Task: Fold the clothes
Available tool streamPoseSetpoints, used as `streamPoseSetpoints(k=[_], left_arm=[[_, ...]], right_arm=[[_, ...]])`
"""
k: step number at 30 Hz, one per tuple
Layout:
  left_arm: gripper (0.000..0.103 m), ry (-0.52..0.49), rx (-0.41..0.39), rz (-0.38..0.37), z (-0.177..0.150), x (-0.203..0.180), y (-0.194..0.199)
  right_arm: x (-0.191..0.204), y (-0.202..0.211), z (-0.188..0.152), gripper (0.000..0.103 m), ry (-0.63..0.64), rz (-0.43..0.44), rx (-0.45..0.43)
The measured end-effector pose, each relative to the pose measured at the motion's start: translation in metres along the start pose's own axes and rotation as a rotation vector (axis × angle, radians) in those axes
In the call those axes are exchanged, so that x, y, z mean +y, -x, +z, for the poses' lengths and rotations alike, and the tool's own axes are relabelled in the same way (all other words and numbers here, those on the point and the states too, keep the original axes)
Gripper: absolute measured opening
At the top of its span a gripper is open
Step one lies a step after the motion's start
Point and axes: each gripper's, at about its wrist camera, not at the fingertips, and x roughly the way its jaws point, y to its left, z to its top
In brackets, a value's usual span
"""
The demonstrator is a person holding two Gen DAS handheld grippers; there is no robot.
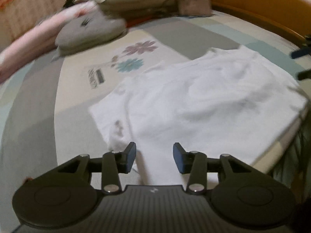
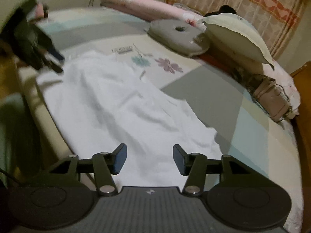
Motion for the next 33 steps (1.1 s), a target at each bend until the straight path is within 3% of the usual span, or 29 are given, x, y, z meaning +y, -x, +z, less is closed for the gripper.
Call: streamPoseSetpoints(k=[3,7,10,14,16,21,24,29,30,32,33], left_arm=[[0.043,0.052,-0.015,-0.014,-0.007,0.011,-0.004],[0.039,0.109,-0.027,-0.044,-0.011,0.025,-0.007],[0.035,0.172,-0.035,-0.116,-0.012,0.035,-0.006],[0.017,0.206,-0.027,-0.172,-0.016,0.042,-0.004],[0.002,0.187,-0.039,-0.181,-0.018,0.041,-0.003],[0.001,0.159,-0.107,-0.225,-0.018,0.041,0.007],[0.001,0.159,-0.137,-0.259,-0.018,0.044,0.010],[0.001,0.182,-0.170,-0.323,-0.021,0.051,0.007],[0.001,0.180,-0.176,-0.329,-0.021,0.051,0.006],[0.001,0.171,-0.184,-0.345,-0.021,0.051,0.005],[0.001,0.167,-0.186,-0.351,-0.021,0.051,0.004]], right_arm=[[-0.009,0.001,0.007,0.070,-0.044,0.026,-0.009],[-0.016,-0.015,0.023,0.071,-0.064,0.038,0.006],[-0.009,-0.035,0.042,0.071,-0.069,0.101,0.001],[0.005,-0.062,0.071,0.071,-0.072,0.201,-0.014],[0.014,-0.077,0.089,0.071,-0.074,0.264,-0.025],[0.042,-0.117,0.135,0.070,-0.066,0.406,-0.038],[0.061,-0.141,0.160,0.062,-0.060,0.482,-0.001],[0.071,-0.177,0.183,0.061,-0.205,0.624,0.088],[0.072,-0.183,0.184,0.058,-0.229,0.638,0.106],[0.073,-0.192,0.185,0.038,-0.262,0.632,0.142],[0.074,-0.197,0.184,0.021,-0.279,0.621,0.164]])
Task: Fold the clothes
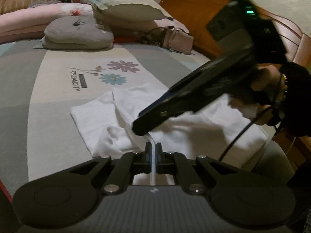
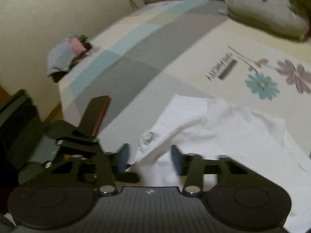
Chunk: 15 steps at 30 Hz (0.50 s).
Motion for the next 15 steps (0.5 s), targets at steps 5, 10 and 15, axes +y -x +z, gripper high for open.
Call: streamPoseSetpoints(k=[5,10,15], left_arm=[[0.004,-0.031,0.008,0.001,-0.001,-0.001,0.001],[0.013,-0.052,-0.005,0.056,0.009,0.012,0.020],[0.037,-0.089,-0.015,0.102,0.031,0.034,0.005]], right_arm=[[-0.003,-0.004,-0.008,0.005,-0.003,-0.038,0.004],[0.003,0.006,-0.013,0.005,0.047,-0.062,-0.004],[0.007,0.010,-0.012,0.005,0.078,-0.070,-0.014]])
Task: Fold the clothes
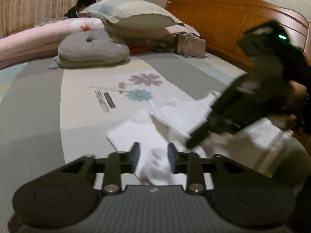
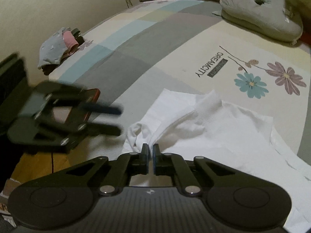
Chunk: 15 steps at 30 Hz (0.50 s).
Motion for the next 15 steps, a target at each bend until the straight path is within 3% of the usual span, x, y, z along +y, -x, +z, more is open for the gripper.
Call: streamPoseSetpoints(k=[1,3,4,9,13,15], left_arm=[[0.039,-0.009,0.006,-0.003,0.003,0.003,-0.006],[0.030,-0.050,0.059,-0.019,0.004,0.003,-0.021],[0.005,-0.072,0.079,-0.018,0.002,0.002,-0.024],[0.003,-0.162,0.124,-0.077,-0.017,-0.010,-0.010],[0.004,-0.226,0.188,-0.048,-0.031,-0.014,0.000],[0.004,-0.230,0.175,-0.038,-0.027,-0.014,0.007]], right_arm=[[0.000,0.000,0.000,0.005,0.000,-0.003,0.002],[0.001,0.001,-0.001,0.005,0.004,-0.015,0.007],[0.001,0.002,-0.001,0.005,0.008,-0.018,0.007],[-0.001,0.005,-0.002,0.005,0.014,-0.022,0.006],[-0.004,0.003,-0.003,0.005,0.005,-0.018,0.011],[-0.003,0.004,-0.004,0.005,0.004,-0.013,0.013]])
